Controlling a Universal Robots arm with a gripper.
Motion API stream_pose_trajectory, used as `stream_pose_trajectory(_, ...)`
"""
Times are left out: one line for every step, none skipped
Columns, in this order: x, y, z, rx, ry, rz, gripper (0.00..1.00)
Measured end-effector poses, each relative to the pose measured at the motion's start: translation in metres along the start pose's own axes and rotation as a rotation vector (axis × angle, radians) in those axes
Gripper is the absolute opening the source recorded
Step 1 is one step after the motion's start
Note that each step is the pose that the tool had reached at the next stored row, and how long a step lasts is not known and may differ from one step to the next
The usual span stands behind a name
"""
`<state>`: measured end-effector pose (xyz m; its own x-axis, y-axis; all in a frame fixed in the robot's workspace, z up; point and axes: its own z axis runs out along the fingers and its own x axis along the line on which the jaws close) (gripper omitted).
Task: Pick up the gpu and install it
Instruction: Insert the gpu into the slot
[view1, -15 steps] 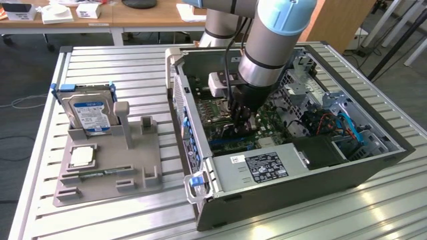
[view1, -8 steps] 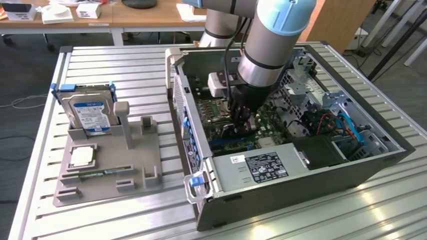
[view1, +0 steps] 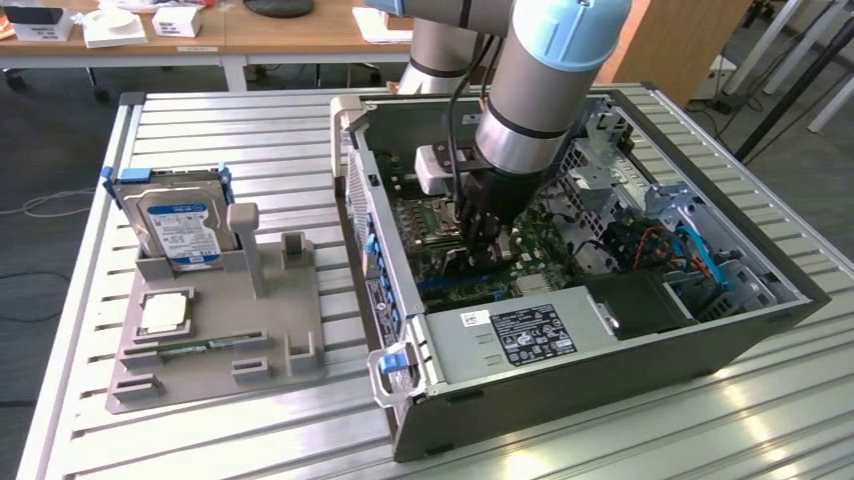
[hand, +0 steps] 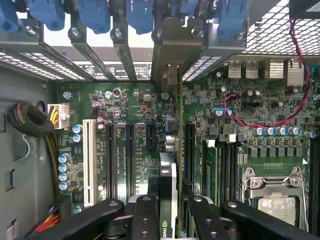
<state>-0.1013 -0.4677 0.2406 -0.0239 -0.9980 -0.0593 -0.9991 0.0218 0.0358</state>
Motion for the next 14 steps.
stream_pose_trajectory(0.0,0.0,0.0,0.0,-0.0001,0.0,0.27)
stream_pose_trajectory(0.0,0.0,0.0,-0.0001,0.0,0.0,0.27)
stream_pose_trajectory(0.0,0.0,0.0,0.0,0.0,0.0,0.27)
stream_pose_trajectory(0.0,0.0,0.0,-0.0001,0.0,0.0,0.27)
stream_pose_trajectory(0.0,0.0,0.0,-0.0001,0.0,0.001,0.27)
stream_pose_trajectory(0.0,-0.0001,0.0,-0.0001,0.0,0.001,0.27)
stream_pose_trajectory(-0.0001,-0.0002,0.0,-0.0001,0.0,0.001,0.27)
stream_pose_trajectory(-0.0001,-0.0002,0.0,0.0,-0.0001,0.002,0.27)
stream_pose_trajectory(0.0,-0.0003,0.0,0.0001,-0.0001,0.002,0.27)
stream_pose_trajectory(-0.0001,-0.0002,0.0,0.0001,-0.0001,0.002,0.27)
stream_pose_trajectory(-0.0001,-0.0002,0.0,0.0001,-0.0001,0.002,0.27)
stream_pose_trajectory(-0.0001,-0.0003,0.0,0.0001,-0.0001,0.002,0.27)
stream_pose_trajectory(-0.0002,-0.0005,0.0,0.0,-0.0001,0.002,0.27)
stream_pose_trajectory(-0.0002,-0.0011,0.0,-0.0009,-0.0001,0.003,0.27)
